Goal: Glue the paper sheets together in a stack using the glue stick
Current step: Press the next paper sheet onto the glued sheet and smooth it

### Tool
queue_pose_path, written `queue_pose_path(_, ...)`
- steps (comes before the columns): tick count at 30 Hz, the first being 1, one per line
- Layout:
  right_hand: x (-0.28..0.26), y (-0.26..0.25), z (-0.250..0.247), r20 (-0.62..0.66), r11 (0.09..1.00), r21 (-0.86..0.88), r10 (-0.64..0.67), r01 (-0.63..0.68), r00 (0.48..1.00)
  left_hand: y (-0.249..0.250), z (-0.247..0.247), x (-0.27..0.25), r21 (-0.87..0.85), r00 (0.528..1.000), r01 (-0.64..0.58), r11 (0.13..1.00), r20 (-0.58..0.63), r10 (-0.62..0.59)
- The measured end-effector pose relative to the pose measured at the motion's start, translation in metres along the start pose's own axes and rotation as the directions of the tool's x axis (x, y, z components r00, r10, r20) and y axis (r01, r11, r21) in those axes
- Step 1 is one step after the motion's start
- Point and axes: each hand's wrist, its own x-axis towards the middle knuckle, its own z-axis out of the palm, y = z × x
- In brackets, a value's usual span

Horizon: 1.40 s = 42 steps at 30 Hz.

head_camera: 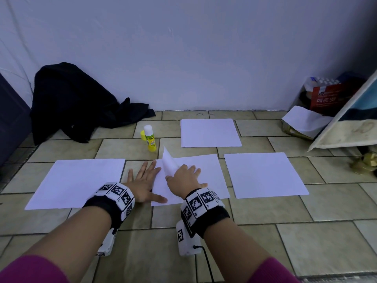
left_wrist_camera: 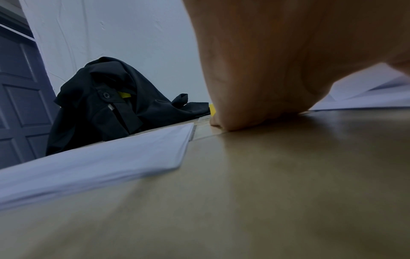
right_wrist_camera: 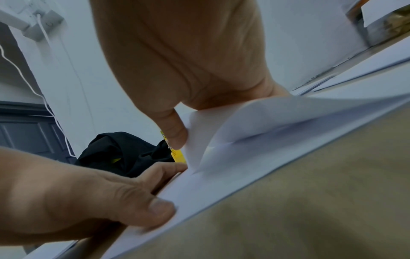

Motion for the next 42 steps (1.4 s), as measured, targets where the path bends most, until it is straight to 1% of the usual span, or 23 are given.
queue_pose_path(17, 0.0042, 0.0042, -0.0006, -0.018, 0.996, 0.083, 0.023, -0.022, 1.000, 0.0013, 0.0003, -0.0018, -0.020, 1.000, -0.009, 1.000, -0.015, 0.009)
queue_pose_path(23, 0.0020, 0.0010, -0.0025, -0.033, 0.992, 0.111, 0.056, -0.052, 0.998, 0.0009, -0.0003, -0.0020, -0.019, 1.000, -0.011, 1.000, -0.005, 0.011)
queue_pose_path(28, 0.0009, -0.0017, -0.0022, -0.013, 0.994, 0.094, 0.057, -0.055, 0.998, 0.0009, -0.0011, -0.0017, -0.009, 1.000, -0.011, 1.000, 0.001, 0.011)
queue_pose_path(42, 0.0019, -0.0038, 0.0000, -0.017, 0.996, 0.065, 0.069, -0.067, 0.997, -0.0002, -0.0019, -0.0030, -0.002, 1.000, -0.013, 1.000, 0.019, 0.013)
